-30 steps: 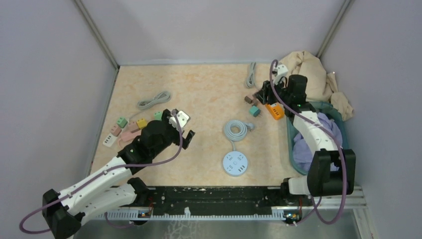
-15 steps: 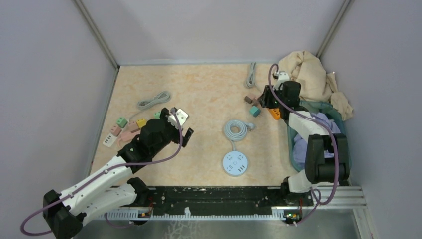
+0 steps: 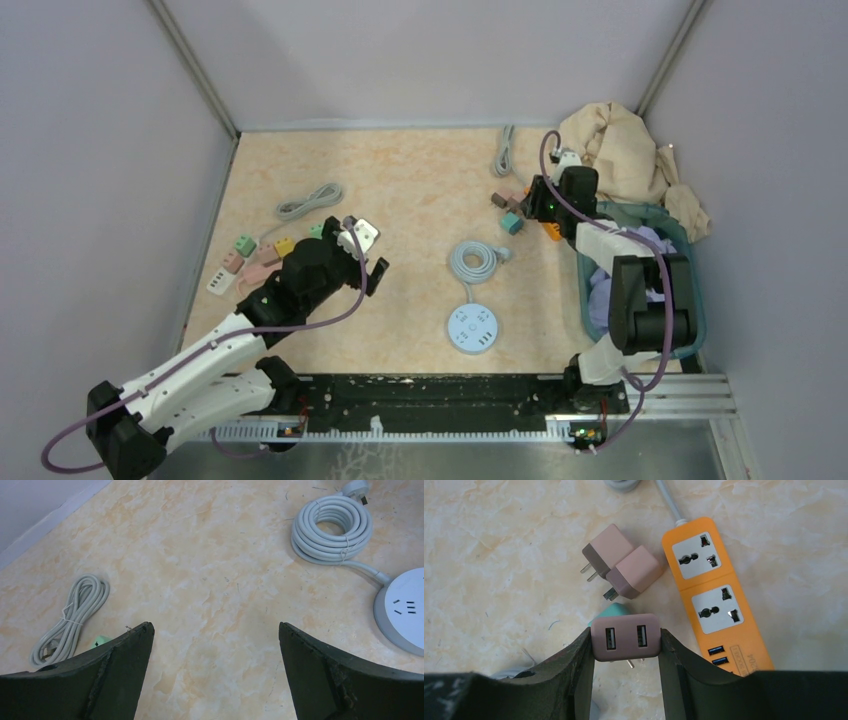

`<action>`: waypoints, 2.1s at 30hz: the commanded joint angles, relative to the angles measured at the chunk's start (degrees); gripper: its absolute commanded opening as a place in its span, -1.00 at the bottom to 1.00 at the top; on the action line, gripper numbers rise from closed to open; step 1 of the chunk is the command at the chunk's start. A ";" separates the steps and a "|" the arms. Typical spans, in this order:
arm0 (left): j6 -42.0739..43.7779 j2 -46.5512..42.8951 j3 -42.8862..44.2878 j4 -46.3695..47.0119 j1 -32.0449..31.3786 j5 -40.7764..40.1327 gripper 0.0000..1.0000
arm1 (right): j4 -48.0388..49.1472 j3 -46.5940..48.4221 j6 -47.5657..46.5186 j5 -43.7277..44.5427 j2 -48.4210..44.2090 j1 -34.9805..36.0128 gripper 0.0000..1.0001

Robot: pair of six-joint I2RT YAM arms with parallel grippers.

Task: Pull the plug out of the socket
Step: Place the plug at the center of the board.

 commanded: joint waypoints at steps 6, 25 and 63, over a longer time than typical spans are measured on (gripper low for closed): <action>0.57 0.24 -0.57 1.21 0.41 1.05 1.00 | 1.65 3.68 1.23 1.04 2.48 -0.37 -0.29; 0.45 0.63 -0.57 1.12 0.81 1.62 1.00 | 1.40 4.00 1.27 0.14 2.96 -0.39 0.07; 0.60 0.85 -0.57 0.97 0.96 1.72 1.00 | 1.61 2.93 -3.65 -16.38 0.61 -0.37 0.07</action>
